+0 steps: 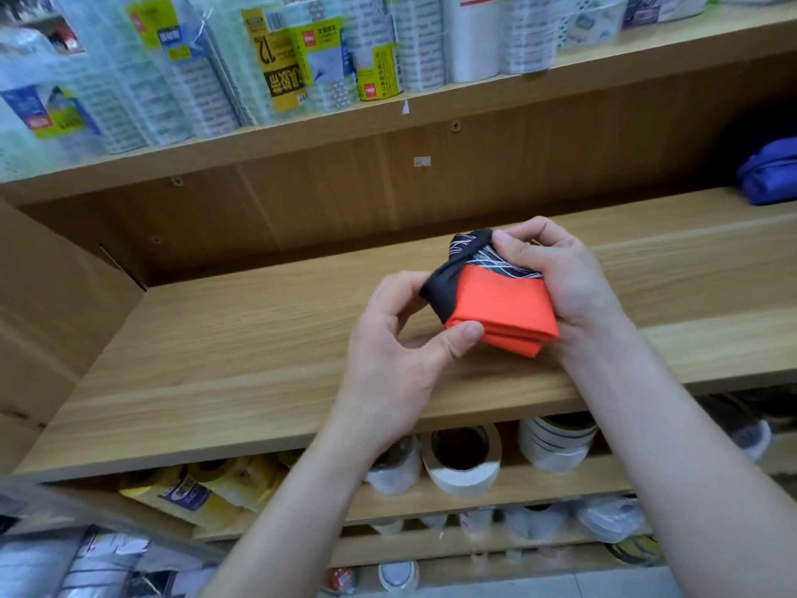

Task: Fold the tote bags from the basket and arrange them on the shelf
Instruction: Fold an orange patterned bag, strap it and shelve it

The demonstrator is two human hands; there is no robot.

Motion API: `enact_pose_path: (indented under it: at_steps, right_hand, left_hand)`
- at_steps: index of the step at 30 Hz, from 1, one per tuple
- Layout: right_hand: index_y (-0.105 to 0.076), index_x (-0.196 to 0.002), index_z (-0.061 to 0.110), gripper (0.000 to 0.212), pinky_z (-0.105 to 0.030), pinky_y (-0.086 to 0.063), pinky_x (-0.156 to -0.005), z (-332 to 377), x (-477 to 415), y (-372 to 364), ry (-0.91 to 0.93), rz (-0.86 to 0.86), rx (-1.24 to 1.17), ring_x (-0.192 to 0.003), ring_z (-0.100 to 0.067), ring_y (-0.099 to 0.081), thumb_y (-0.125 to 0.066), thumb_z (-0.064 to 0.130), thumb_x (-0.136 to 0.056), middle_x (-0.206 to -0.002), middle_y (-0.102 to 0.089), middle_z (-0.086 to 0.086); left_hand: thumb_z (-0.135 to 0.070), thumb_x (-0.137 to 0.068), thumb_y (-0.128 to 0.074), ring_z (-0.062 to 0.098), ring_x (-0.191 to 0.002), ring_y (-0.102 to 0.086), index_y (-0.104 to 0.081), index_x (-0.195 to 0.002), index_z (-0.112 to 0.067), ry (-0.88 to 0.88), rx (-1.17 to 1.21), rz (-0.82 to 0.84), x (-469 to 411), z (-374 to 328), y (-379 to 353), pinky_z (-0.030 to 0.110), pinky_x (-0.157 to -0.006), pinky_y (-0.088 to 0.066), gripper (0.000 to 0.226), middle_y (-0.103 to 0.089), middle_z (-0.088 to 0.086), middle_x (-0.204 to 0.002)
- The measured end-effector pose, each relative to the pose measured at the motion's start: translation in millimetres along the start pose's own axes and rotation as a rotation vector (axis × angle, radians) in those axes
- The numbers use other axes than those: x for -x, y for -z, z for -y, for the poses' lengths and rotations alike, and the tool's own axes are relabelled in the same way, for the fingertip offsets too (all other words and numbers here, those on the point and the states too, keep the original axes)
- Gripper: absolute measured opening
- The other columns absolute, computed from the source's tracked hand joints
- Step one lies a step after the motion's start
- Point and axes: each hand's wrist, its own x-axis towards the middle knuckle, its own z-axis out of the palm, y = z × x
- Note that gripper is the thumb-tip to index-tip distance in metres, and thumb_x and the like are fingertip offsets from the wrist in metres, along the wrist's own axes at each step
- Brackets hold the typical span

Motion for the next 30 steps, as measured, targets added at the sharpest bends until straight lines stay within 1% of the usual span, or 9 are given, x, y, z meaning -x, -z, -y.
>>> enact_pose_path:
  at_steps: [3, 7, 13, 16, 18, 20, 23, 26, 30]
  right_hand:
    - [-0.058, -0.072, 0.008, 0.017, -0.019, -0.049, -0.051, -1, 2, -5, 0.081, -0.086, 0.011, -0.054, -0.008, -0.062, -0.067, -0.002, -0.083, -0.062, -0.065, 0.000]
    - [-0.062, -0.074, 0.009, 0.016, -0.020, -0.048, -0.055, -6, 3, -12, 0.181, -0.214, -0.011, -0.057, -0.007, -0.060, -0.069, 0.000, -0.085, -0.063, -0.062, 0.003]
    - [-0.064, -0.075, 0.010, 0.014, -0.026, -0.052, -0.062, -15, 3, -15, 0.184, -0.358, -0.087, -0.065, -0.012, -0.062, -0.071, 0.002, -0.084, -0.071, -0.065, -0.003]
    - [-0.066, -0.091, 0.015, 0.012, -0.032, -0.055, -0.063, -17, 9, -17, 0.034, -0.248, -0.007, -0.073, -0.015, -0.066, -0.075, 0.021, -0.084, -0.085, -0.071, -0.004]
    - [-0.059, -0.109, 0.022, 0.035, -0.034, -0.057, -0.062, -21, 16, -16, -0.100, -0.064, 0.072, -0.085, -0.018, -0.067, -0.075, 0.031, -0.079, -0.105, -0.071, -0.006]
    - [-0.054, -0.113, 0.021, 0.041, -0.035, -0.057, -0.063, -24, 18, -18, -0.076, -0.022, 0.009, -0.094, -0.023, -0.067, -0.075, 0.022, -0.078, -0.114, -0.068, -0.009]
    - [-0.055, -0.107, 0.015, 0.032, -0.049, -0.057, -0.079, -25, 15, -26, 0.098, -0.195, -0.176, -0.100, -0.032, -0.065, -0.070, 0.001, -0.083, -0.113, -0.065, -0.016]
    - [-0.054, -0.101, 0.015, 0.029, -0.042, -0.056, -0.076, -27, 15, -35, 0.121, -0.313, -0.280, -0.092, -0.027, -0.065, -0.066, -0.005, -0.085, -0.103, -0.065, -0.011]
    - [-0.051, -0.100, 0.016, 0.028, -0.037, -0.056, -0.075, -26, 12, -38, 0.196, -0.434, -0.300, -0.084, -0.019, -0.064, -0.063, -0.007, -0.087, -0.097, -0.063, -0.008]
  left_hand:
    - [-0.022, -0.080, -0.074, 0.027, -0.106, -0.059, -0.062, -0.098, -0.034, -0.074, -0.105, -0.055, 0, 5, -2, 0.050, -0.090, -0.052, 0.025, -0.062, 0.008, -0.106]
    - [-0.007, -0.083, -0.070, 0.022, -0.101, -0.059, -0.064, -0.101, -0.017, -0.215, -0.262, -0.128, -5, 5, -5, 0.045, -0.088, -0.053, 0.022, -0.059, 0.007, -0.102]
    - [-0.013, -0.083, -0.068, 0.026, -0.104, -0.063, -0.061, -0.091, -0.038, -0.069, -0.143, -0.157, -4, 4, -10, 0.052, -0.075, -0.057, 0.027, -0.062, 0.003, -0.106]
    - [-0.008, -0.082, -0.067, 0.023, -0.099, -0.062, -0.060, -0.092, -0.034, -0.123, -0.265, -0.160, -8, 8, -5, 0.051, -0.070, -0.057, 0.029, -0.058, -0.005, -0.103]
    - [-0.006, -0.080, -0.068, 0.022, -0.096, -0.061, -0.061, -0.095, -0.031, -0.156, -0.330, -0.176, -12, 9, -1, 0.051, -0.069, -0.056, 0.030, -0.056, -0.010, -0.100]
    - [-0.008, -0.079, -0.070, 0.020, -0.095, -0.062, -0.062, -0.094, -0.031, -0.178, -0.344, -0.177, -15, 8, -1, 0.048, -0.076, -0.056, 0.029, -0.058, -0.010, -0.099]
    - [-0.009, -0.075, -0.076, 0.019, -0.096, -0.065, -0.065, -0.087, -0.031, -0.083, -0.166, -0.237, -17, 6, -10, 0.042, -0.089, -0.054, 0.027, -0.068, 0.004, -0.097]
    - [-0.005, -0.072, -0.081, 0.014, -0.086, -0.063, -0.064, -0.083, -0.006, 0.057, 0.070, -0.322, -16, 6, -22, 0.031, -0.083, -0.052, 0.020, -0.066, 0.011, -0.093]
    - [-0.013, -0.084, -0.073, 0.004, -0.091, -0.059, -0.070, -0.086, -0.013, -0.010, -0.156, -0.252, -2, 8, -33, 0.017, -0.082, -0.046, 0.004, -0.062, 0.000, -0.097]
